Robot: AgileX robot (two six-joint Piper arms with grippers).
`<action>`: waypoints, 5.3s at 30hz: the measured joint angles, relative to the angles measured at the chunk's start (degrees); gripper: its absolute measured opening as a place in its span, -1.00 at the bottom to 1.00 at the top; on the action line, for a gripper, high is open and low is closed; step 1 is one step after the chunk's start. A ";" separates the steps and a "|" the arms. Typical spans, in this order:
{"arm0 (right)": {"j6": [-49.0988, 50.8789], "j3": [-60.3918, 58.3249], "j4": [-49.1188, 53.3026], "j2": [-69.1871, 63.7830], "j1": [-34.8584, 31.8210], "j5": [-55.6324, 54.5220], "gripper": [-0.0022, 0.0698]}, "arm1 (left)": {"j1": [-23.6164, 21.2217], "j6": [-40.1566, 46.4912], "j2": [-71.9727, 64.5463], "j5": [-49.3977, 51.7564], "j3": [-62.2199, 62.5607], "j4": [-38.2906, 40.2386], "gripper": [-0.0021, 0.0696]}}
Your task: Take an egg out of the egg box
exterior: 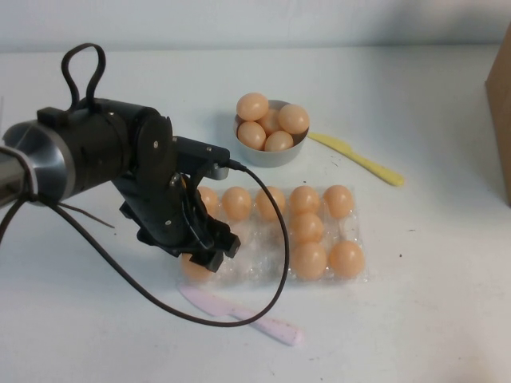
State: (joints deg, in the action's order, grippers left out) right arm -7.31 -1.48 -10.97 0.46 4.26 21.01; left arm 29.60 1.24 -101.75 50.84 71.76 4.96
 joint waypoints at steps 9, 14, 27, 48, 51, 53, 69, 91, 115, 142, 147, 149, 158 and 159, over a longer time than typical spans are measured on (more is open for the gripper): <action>0.00 0.00 0.00 0.00 0.00 0.00 -0.99 | -0.36 0.00 0.00 -0.14 0.00 -1.55 -0.01; 0.00 0.00 0.00 0.00 0.00 0.00 -0.99 | -0.36 0.00 0.00 -0.37 0.00 -2.09 -0.13; 0.00 0.00 0.00 0.00 0.00 0.00 -0.99 | -0.36 0.00 1.58 -0.37 0.00 -3.09 -0.15; 0.00 0.00 0.00 0.00 0.00 0.00 -0.99 | -0.36 1.10 10.27 -8.39 6.26 -7.30 -0.15; 0.00 0.00 0.00 0.12 0.00 0.00 -0.99 | -0.36 1.47 7.19 -13.41 9.11 -7.56 -0.15; 0.00 0.00 0.00 0.12 0.00 0.00 -0.99 | -0.36 1.92 3.75 -17.08 11.67 -7.14 -0.16; 0.00 0.00 0.00 0.12 0.00 0.00 -0.99 | -1.41 4.09 -20.81 -26.84 28.49 -3.86 -0.16; 0.00 0.00 0.00 0.33 0.00 0.00 -0.99 | -1.41 8.45 -21.63 -25.80 29.67 0.38 0.20; 0.00 0.00 0.00 0.33 0.00 0.00 -0.99 | -0.05 1.95 4.73 -48.47 -1.27 -9.57 -0.91; 0.00 0.00 0.00 0.33 0.00 0.00 -0.99 | 0.87 -0.43 53.94 -18.84 -28.53 -9.05 -0.95; 0.00 0.00 0.00 0.33 0.00 0.00 -0.99 | 0.87 -4.81 54.44 -2.19 -28.53 -9.05 -0.95; 0.00 0.00 0.00 0.33 0.00 0.00 -0.99 | 0.87 -7.46 54.58 1.87 -28.53 -9.28 -0.95; 0.00 0.00 0.00 0.33 0.00 0.00 -0.99 | 0.87 -17.86 57.68 11.18 -28.53 -13.46 -0.95; 0.00 0.00 0.00 0.33 0.00 0.00 -0.99 | 0.87 -18.36 58.27 10.94 -28.56 -14.07 -0.95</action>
State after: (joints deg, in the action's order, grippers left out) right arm -7.31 -1.48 -10.97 0.79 4.26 21.01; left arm 30.48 -17.12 -43.47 61.78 43.20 -9.12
